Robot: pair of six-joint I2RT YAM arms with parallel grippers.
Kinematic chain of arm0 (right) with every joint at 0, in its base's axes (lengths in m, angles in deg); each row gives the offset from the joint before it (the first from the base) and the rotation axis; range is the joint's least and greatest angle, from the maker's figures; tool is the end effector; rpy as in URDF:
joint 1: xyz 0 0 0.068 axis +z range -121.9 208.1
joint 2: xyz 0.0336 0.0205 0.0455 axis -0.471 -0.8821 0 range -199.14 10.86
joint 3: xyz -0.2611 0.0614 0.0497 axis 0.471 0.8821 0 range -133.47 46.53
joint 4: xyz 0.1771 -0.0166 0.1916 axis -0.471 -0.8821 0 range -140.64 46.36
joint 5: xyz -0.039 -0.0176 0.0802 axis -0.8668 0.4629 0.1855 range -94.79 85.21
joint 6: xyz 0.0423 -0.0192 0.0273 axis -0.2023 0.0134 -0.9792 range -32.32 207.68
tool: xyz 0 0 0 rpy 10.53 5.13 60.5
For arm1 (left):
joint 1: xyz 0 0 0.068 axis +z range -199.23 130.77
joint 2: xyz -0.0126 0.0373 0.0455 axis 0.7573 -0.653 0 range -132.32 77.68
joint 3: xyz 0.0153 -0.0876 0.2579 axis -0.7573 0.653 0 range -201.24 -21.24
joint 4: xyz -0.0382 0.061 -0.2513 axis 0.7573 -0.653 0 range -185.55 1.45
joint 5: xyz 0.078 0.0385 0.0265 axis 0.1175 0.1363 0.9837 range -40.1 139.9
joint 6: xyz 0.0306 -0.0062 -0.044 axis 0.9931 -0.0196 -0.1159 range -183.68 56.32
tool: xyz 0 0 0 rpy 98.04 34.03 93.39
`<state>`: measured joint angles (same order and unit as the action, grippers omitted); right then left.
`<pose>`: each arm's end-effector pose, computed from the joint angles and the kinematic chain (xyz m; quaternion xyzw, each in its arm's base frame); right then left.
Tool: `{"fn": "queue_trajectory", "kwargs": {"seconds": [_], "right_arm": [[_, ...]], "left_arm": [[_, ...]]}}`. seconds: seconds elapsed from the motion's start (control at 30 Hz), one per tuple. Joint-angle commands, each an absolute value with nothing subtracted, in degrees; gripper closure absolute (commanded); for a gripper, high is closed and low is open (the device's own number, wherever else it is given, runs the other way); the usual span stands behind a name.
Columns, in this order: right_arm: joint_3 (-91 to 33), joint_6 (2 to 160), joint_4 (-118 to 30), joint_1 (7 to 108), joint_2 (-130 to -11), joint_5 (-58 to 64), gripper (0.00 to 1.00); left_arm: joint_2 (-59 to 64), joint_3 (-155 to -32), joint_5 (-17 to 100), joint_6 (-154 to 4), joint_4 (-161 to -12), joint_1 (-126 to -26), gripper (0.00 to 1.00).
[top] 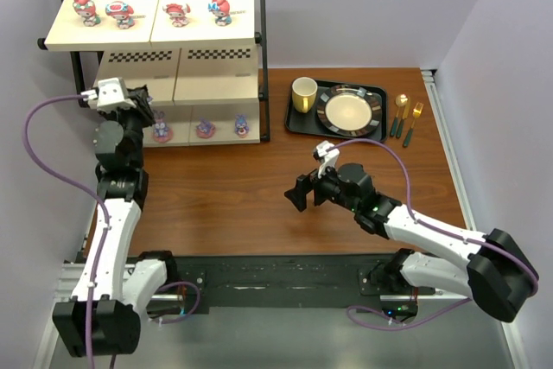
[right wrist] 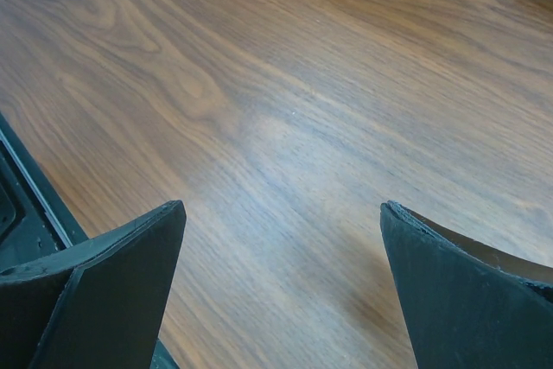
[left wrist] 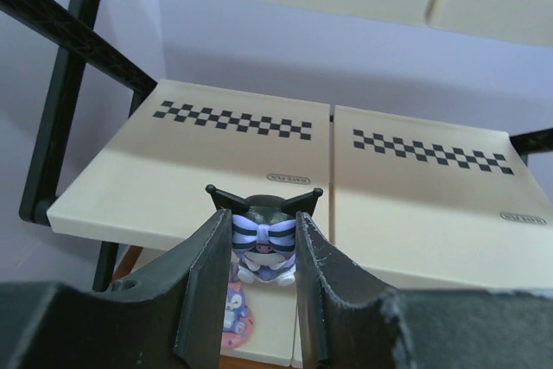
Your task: Place and organize the plastic toys onto the shelf
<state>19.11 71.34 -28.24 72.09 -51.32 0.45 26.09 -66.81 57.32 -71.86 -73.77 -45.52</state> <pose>0.1671 0.1658 0.2203 -0.2204 0.7851 0.3224 0.4807 0.2132 0.0184 0.3709 -0.1162 0.6411 0.0125 0.7585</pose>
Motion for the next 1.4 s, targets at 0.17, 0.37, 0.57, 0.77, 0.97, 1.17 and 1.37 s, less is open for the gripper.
{"fn": "queue_trajectory", "kwargs": {"seconds": [0.17, 0.37, 0.57, 0.77, 0.97, 1.17, 1.37], "right_arm": [[22.36, 73.0, -23.6, 72.4, -45.75, -1.18, 0.01], [23.23, 73.18, -23.07, 72.57, -44.87, -1.36, 0.02], [23.5, 73.61, -22.9, 72.66, -44.95, -1.27, 0.01], [23.5, 73.79, -22.63, 72.66, -46.09, -1.36, 0.02], [23.41, 73.97, -22.37, 72.75, -47.15, -1.36, 0.02], [23.33, 74.23, -21.84, 72.75, -48.29, -1.18, 0.01], [23.06, 74.67, -21.84, 72.75, -49.35, -1.01, 0.02]], "left_arm": [[21.17, -71.61, 50.17, -74.58, -64.93, -34.92, 1.0], [17.31, -67.3, 44.81, -77.03, -53.59, -29.29, 1.0], [9.92, -68.18, 38.21, -78.01, -46.2, -25.68, 1.0], [4.82, -70.9, 33.38, -76.51, -43.47, -24.18, 1.0], [1.22, -70.64, 30.65, -75.11, -40.22, -23.3, 1.0], [-1.42, -70.73, 28.89, -75.98, -36.62, -21.55, 1.0], [-4.67, -71.96, 26.96, -76.42, -34.68, -20.05, 1.0]]}}
